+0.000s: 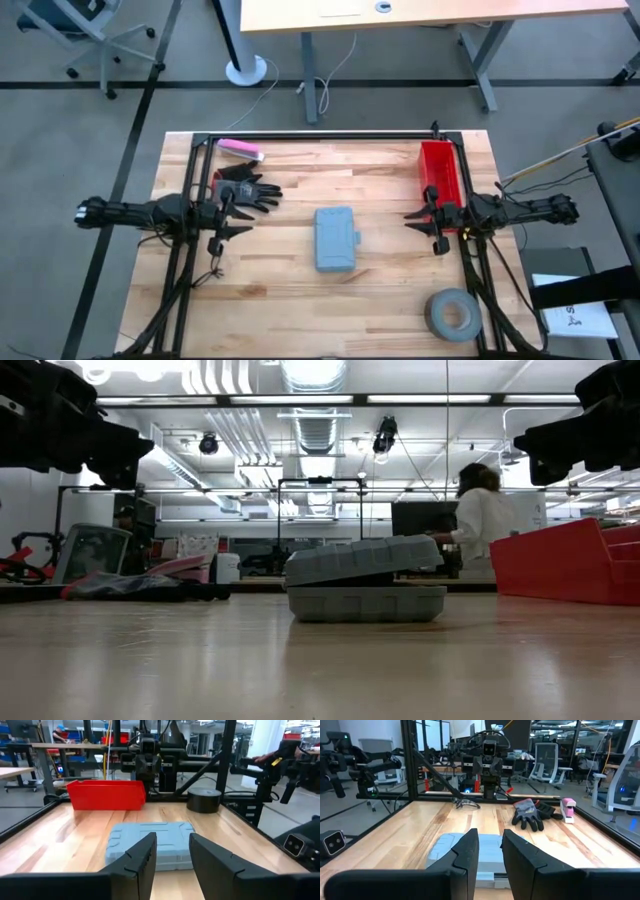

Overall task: Prefit tool cases
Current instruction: Return to Home Position

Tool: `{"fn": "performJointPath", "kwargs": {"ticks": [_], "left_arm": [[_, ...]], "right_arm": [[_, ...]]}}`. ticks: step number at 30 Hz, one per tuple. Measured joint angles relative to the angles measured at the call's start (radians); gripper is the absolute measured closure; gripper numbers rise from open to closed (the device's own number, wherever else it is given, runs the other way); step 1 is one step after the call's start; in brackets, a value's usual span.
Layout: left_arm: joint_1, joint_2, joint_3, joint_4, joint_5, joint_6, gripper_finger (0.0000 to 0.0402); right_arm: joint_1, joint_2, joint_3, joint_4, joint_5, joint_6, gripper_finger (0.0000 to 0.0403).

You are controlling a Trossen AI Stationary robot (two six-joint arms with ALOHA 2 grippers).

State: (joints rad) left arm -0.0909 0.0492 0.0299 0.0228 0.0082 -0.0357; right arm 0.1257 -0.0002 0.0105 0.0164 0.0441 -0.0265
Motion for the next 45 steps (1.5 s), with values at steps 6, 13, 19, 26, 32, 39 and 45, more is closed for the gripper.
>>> {"fn": "performJointPath", "kwargs": {"ticks": [6, 13, 19, 26, 32, 39, 45], "left_arm": [[0.000, 0.037, 0.000, 0.005, 0.000, 0.000, 0.0285], [0.000, 0.092, 0.000, 0.005, 0.000, 0.000, 0.0280], [0.000, 0.146, 0.000, 0.007, 0.000, 0.000, 0.0270], [0.000, 0.211, 0.000, 0.007, 0.000, 0.000, 0.0261], [0.000, 0.264, 0.001, 0.008, 0.000, 0.000, 0.0255], [0.000, 0.318, 0.001, 0.007, 0.000, 0.000, 0.0257], [0.000, 0.354, 0.001, 0.007, 0.000, 0.000, 0.0267]], "right_arm": [[-0.006, 0.000, 0.000, 0.008, 0.001, 0.000, 0.0328], [-0.006, 0.000, 0.000, 0.011, 0.002, 0.000, 0.0335], [-0.006, 0.002, 0.000, 0.015, 0.004, 0.000, 0.0350], [-0.006, 0.002, 0.000, 0.017, 0.003, 0.000, 0.0359], [-0.006, 0.002, 0.000, 0.018, 0.001, 0.000, 0.0353], [-0.006, 0.002, 0.000, 0.018, 0.001, 0.000, 0.0338], [-0.006, 0.002, 0.000, 0.018, 0.001, 0.000, 0.0330]]}}
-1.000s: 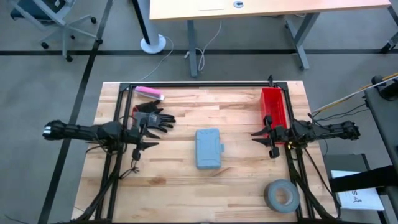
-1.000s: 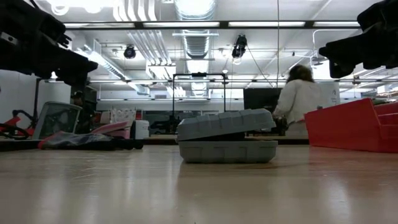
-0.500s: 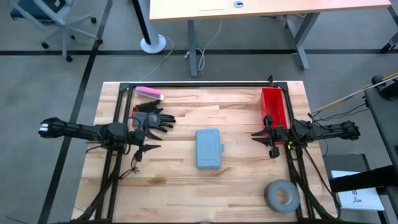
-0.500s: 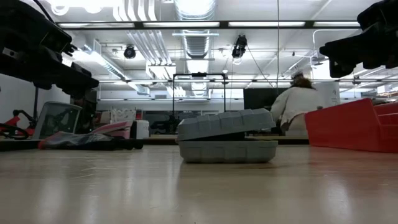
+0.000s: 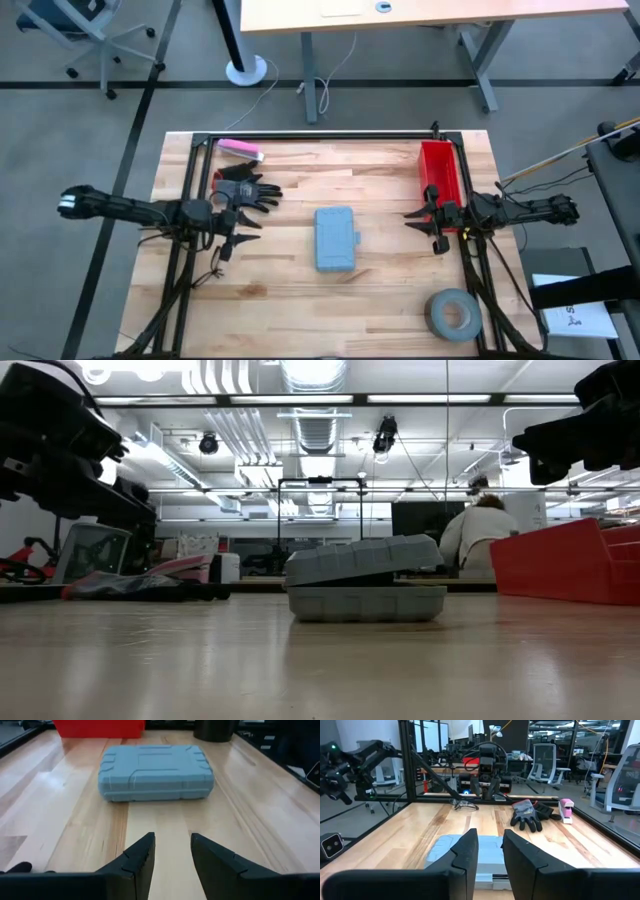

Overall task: Prefit tool cases
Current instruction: Return to Home Position

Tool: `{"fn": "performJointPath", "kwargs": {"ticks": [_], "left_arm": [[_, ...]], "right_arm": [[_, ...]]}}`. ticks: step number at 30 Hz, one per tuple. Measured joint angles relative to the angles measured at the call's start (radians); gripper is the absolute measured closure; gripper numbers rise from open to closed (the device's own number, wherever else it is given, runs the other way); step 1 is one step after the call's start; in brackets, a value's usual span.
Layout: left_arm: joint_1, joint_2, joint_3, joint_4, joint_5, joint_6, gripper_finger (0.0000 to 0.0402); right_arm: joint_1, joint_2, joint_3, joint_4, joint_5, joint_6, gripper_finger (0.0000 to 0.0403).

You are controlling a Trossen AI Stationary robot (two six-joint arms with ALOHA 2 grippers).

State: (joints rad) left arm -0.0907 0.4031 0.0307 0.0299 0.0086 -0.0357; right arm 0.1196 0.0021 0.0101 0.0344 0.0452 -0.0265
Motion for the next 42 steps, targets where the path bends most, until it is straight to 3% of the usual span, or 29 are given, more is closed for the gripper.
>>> {"fn": "performJointPath", "kwargs": {"ticks": [19, 42], "left_arm": [[0.000, 0.062, 0.000, 0.000, 0.000, 0.000, 0.0281], [0.000, 0.070, 0.000, 0.000, 0.000, 0.000, 0.0250]], "right_arm": [[0.000, 0.000, 0.000, 0.000, 0.000, 0.000, 0.0359], [0.000, 0.000, 0.000, 0.000, 0.000, 0.000, 0.0327]]}}
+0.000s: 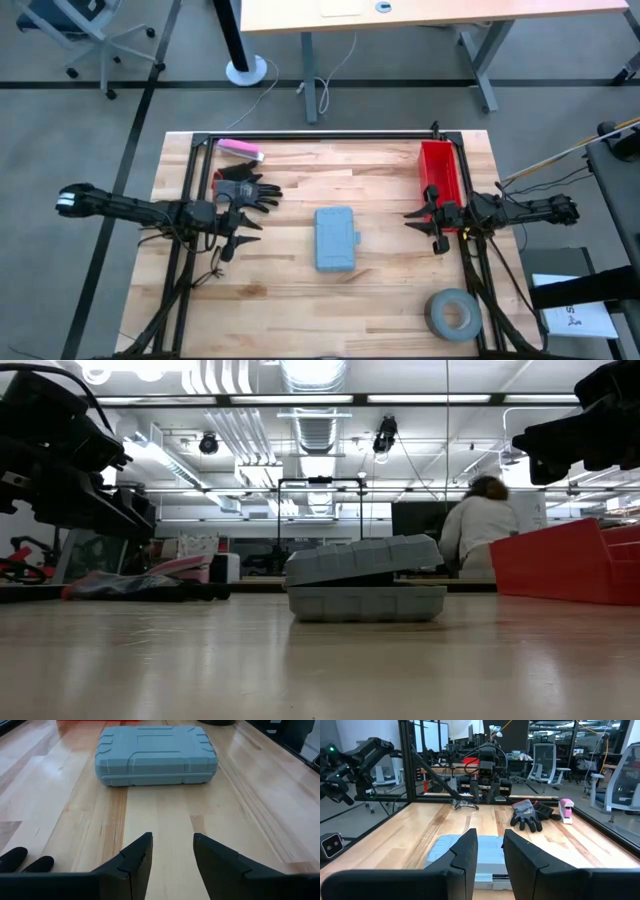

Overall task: Prefit tool cases
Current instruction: Return to Home Position

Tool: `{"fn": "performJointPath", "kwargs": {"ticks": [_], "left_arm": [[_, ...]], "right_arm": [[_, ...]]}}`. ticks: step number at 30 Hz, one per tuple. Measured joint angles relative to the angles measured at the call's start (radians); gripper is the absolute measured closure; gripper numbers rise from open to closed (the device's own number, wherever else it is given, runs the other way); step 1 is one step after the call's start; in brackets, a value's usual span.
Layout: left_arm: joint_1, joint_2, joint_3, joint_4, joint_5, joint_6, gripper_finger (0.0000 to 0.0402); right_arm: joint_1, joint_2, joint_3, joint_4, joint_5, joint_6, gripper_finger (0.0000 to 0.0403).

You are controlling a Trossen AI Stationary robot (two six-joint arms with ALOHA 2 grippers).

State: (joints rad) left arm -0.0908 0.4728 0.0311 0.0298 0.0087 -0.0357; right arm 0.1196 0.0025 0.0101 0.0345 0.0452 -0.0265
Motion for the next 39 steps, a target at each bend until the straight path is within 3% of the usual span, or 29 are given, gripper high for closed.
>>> {"fn": "performJointPath", "kwargs": {"ticks": [18, 39], "left_arm": [[0.000, 0.000, 0.000, 0.000, 0.000, 0.000, 0.0276], [0.000, 0.000, 0.000, 0.000, 0.000, 0.000, 0.0271]], "right_arm": [[0.000, 0.000, 0.000, 0.000, 0.000, 0.000, 0.0359], [0.000, 0.000, 0.000, 0.000, 0.000, 0.000, 0.0329]]}}
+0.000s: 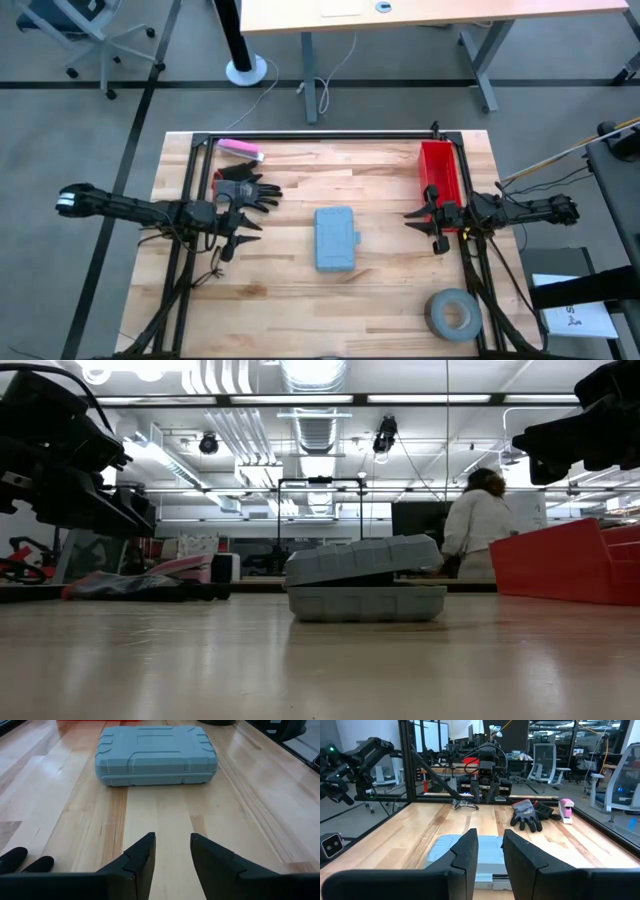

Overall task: Prefit tool cases
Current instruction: Return to Home Position

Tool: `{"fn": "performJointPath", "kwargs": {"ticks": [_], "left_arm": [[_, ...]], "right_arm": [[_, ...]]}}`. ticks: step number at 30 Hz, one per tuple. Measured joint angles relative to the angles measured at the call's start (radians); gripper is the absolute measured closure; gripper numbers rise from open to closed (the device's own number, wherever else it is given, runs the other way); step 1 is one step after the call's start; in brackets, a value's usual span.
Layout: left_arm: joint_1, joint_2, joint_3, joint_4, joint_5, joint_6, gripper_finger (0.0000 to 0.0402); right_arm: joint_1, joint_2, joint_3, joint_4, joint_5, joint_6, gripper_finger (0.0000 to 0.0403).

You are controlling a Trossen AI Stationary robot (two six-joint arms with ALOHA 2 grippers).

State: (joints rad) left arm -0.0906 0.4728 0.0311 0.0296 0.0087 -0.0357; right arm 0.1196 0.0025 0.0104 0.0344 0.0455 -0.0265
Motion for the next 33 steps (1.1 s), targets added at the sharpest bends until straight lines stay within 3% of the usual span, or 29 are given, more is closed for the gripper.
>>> {"fn": "performJointPath", "kwargs": {"ticks": [18, 33], "left_arm": [[0.000, 0.000, 0.000, 0.000, 0.000, 0.000, 0.0250], [0.000, 0.000, 0.000, 0.000, 0.000, 0.000, 0.0274]], "right_arm": [[0.000, 0.000, 0.000, 0.000, 0.000, 0.000, 0.0360], [0.000, 0.000, 0.000, 0.000, 0.000, 0.000, 0.0333]]}}
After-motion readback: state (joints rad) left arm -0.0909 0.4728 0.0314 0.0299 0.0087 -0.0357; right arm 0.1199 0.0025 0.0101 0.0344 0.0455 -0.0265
